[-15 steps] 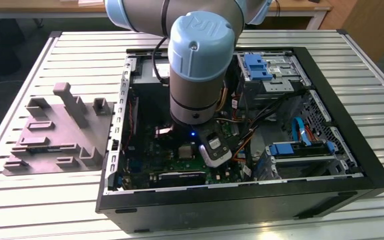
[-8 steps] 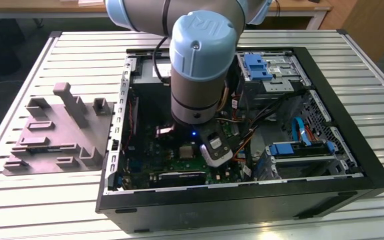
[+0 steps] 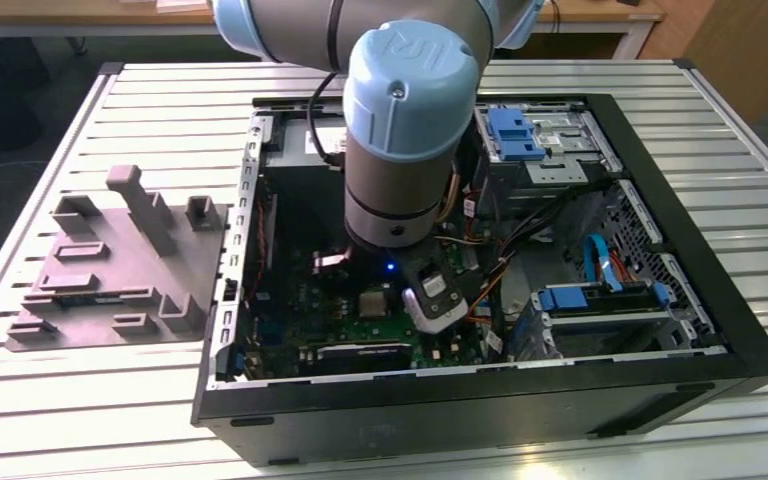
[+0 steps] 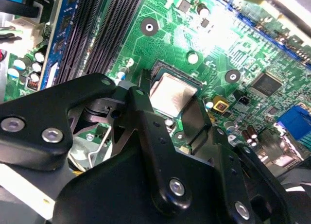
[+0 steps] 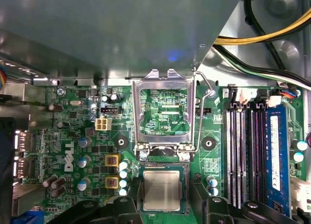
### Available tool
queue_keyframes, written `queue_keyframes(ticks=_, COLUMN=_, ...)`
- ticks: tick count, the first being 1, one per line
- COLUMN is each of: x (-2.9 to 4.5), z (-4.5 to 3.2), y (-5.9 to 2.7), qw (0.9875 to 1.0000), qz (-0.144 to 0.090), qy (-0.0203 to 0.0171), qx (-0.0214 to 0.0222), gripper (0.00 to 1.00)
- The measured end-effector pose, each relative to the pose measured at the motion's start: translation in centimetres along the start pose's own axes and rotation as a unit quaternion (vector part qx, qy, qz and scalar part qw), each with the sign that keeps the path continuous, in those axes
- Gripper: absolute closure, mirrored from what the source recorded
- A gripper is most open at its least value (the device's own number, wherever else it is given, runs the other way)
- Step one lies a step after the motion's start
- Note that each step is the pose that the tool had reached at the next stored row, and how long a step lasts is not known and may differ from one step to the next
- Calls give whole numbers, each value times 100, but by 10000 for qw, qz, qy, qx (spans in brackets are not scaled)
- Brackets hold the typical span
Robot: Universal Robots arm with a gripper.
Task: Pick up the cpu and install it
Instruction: 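Place the cpu into insertion slot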
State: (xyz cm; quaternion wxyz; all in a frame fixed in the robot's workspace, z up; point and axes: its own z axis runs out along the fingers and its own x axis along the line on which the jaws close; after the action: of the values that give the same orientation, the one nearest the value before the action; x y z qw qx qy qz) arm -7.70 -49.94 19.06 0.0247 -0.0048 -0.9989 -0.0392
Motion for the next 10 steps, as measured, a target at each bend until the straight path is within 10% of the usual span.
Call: queue_keyframes(ticks=10, x=18, z=-80, y=6, qw=10000, qz=-2, qy=0, qx=-6, gripper=47)
